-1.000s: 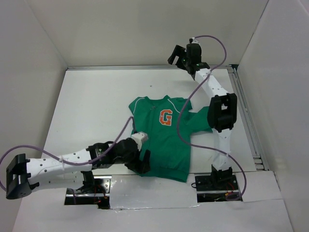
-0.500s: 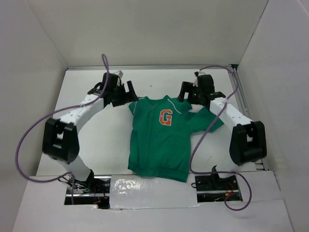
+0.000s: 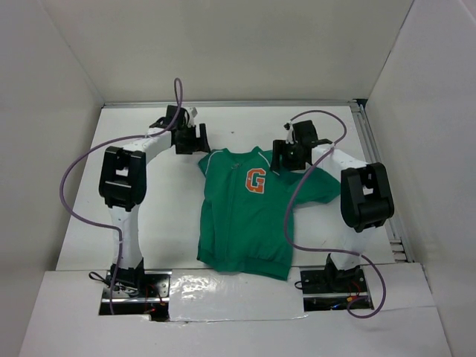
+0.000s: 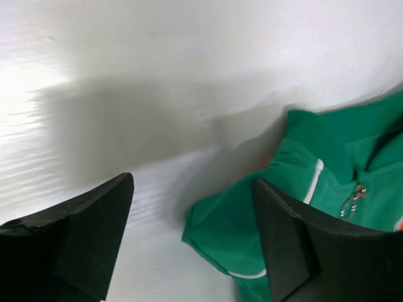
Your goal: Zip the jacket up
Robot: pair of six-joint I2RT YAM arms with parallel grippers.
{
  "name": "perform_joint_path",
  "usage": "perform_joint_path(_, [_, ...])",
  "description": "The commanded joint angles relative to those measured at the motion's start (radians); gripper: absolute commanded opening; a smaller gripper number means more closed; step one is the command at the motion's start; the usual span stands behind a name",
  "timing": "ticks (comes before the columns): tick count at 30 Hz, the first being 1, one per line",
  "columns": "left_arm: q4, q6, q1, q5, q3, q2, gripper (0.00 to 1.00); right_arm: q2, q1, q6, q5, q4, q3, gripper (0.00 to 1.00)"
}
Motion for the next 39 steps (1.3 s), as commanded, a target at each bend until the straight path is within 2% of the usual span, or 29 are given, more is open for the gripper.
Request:
perform_joint_path(1, [-0.034,0.049,-0.082,0.027,0.018,0.034,0.86,0.011,0.007,-0.002,-0.003,0.004,0.049,0.72])
perform_joint_path(3, [-0.004,0.054,-0.098,0.068,-0.014,0.026,0.78,0.005,0.009,0.006,0.026,0.008,0.049,0.65])
perform_joint_path(5, [0.016,0.045,-0.100,0.106,-0.065,0.005,0.60,0.000,0.009,0.024,0.070,0.016,0.049,0.44])
perform_joint_path(6, [0.030,0.033,-0.096,0.138,-0.083,-0.005,0.25,0.002,0.009,0.027,0.095,0.011,0.061,0.18])
perform_joint_path(7, [0.032,0.025,-0.094,0.151,-0.085,-0.008,0.07,0.005,0.006,0.027,0.107,0.002,0.067,0.06])
perform_joint_path(8, [0.030,0.017,-0.083,0.163,-0.085,-0.011,0.00,0.008,0.007,0.042,0.147,-0.001,0.074,0.00])
perform_joint_path(12, [0.032,-0.036,-0.059,0.102,-0.062,-0.028,0.00,-0.003,0.006,0.041,0.217,0.027,0.109,0.00])
perform_joint_path(13, [0.026,-0.041,-0.044,0.084,-0.050,-0.029,0.00,-0.001,0.004,0.049,0.286,0.031,0.121,0.00])
perform_joint_path(17, [-0.025,-0.079,0.015,-0.027,0.102,0.007,0.00,0.046,-0.008,0.039,0.380,0.063,0.210,0.00])
perform_joint_path(21, [-0.169,-0.083,0.062,-0.021,0.269,0.057,0.00,0.059,0.002,0.026,0.455,0.094,0.256,0.00])
perform_joint_path(23, [-0.160,-0.064,0.055,-0.018,0.257,0.002,0.00,0.014,0.024,0.009,0.460,0.126,0.245,0.00])
perform_joint_path(26, [-0.106,-0.057,0.020,-0.048,0.187,-0.121,0.00,-0.081,0.056,0.039,0.551,0.125,0.233,0.00])
perform_joint_path(28, [-0.146,-0.081,-0.019,-0.137,0.173,-0.194,0.00,-0.219,0.085,0.032,0.604,0.190,0.174,0.00])
perform_joint_path(30, [-0.160,-0.144,-0.055,-0.246,0.132,-0.337,0.00,-0.392,0.127,0.018,0.675,0.228,0.083,0.00])
perform_joint_path(31, [-0.216,-0.196,-0.063,-0.318,0.139,-0.429,0.00,-0.438,0.140,0.025,0.702,0.190,0.077,0.00])
perform_joint_path(32, [-0.261,-0.230,-0.072,-0.355,0.156,-0.472,0.00,-0.533,0.150,0.051,0.733,0.154,0.087,0.00])
perform_joint_path(35, [-0.413,-0.319,-0.132,-0.511,0.234,-0.612,0.00,-0.668,0.186,0.026,0.784,0.081,0.095,0.00])
perform_joint_path(38, [-0.535,-0.351,-0.259,-0.655,0.320,-0.707,0.00,-0.854,0.245,-0.013,0.752,0.021,0.109,0.00])
perform_joint_path(39, [-0.537,-0.337,-0.336,-0.671,0.328,-0.735,0.00,-0.883,0.259,-0.010,0.733,0.004,0.116,0.00])
